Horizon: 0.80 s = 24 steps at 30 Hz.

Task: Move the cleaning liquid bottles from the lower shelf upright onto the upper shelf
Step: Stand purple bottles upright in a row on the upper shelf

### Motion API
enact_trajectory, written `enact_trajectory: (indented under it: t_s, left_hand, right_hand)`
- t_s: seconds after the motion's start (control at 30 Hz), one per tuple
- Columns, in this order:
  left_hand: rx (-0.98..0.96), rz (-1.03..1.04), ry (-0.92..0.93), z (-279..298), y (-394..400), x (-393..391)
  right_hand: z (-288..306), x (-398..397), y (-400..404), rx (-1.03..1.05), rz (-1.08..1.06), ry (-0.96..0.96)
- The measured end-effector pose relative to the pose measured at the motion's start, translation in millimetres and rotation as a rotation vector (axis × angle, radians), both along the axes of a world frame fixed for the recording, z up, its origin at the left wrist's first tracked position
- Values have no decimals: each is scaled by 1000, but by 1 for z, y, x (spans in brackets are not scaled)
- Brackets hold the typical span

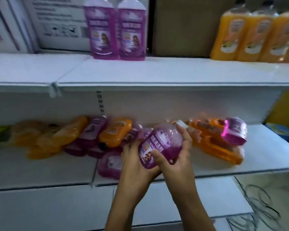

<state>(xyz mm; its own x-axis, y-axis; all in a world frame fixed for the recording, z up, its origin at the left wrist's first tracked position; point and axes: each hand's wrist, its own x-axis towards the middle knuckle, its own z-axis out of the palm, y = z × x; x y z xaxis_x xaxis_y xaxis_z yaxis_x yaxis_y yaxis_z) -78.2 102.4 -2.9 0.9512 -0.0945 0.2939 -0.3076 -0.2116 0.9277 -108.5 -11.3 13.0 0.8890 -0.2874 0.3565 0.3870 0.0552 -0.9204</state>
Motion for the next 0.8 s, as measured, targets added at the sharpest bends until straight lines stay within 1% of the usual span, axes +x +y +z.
enact_trajectory:
  t_s: [0.13, 0.2, 0.3, 0.4, 0.43, 0.5, 0.53, 0.63, 0.73, 0.8]
  left_hand:
    - [-215, -57, 122, 4, 66, -8]
    - [-259, -43, 162, 6, 97, -13]
    - [-274, -3, 160, 11, 137, -24]
    - [-203, -29, 124, 26, 180, -29]
    - [-183, -63, 143, 31, 196, -29]
    - [-148, -148, 210, 44, 234, -30]
    - [-130, -158, 227, 49, 253, -32]
    - [-105, -77, 183, 59, 302, -43]
    - [-182, 36, 74, 54, 330, -51]
    - [-206, 151, -13, 51, 345, -54]
  right_hand:
    - [10, 28, 38, -33, 142, 45]
    - [18, 45, 52, -78, 216, 36]
    - [34, 70, 72, -133, 386, 19]
    - [47, 85, 110, -167, 582, 5]
    - [48, 87, 126, -177, 633, -8]
    - [48, 85, 162, -104, 725, -9]
    - [47, 84, 180, -55, 770, -8]
    - [53, 80, 233, 67, 878, -21]
    - [64, 77, 283, 139, 957, -34]
    - [69, 73, 316, 151, 945, -52]
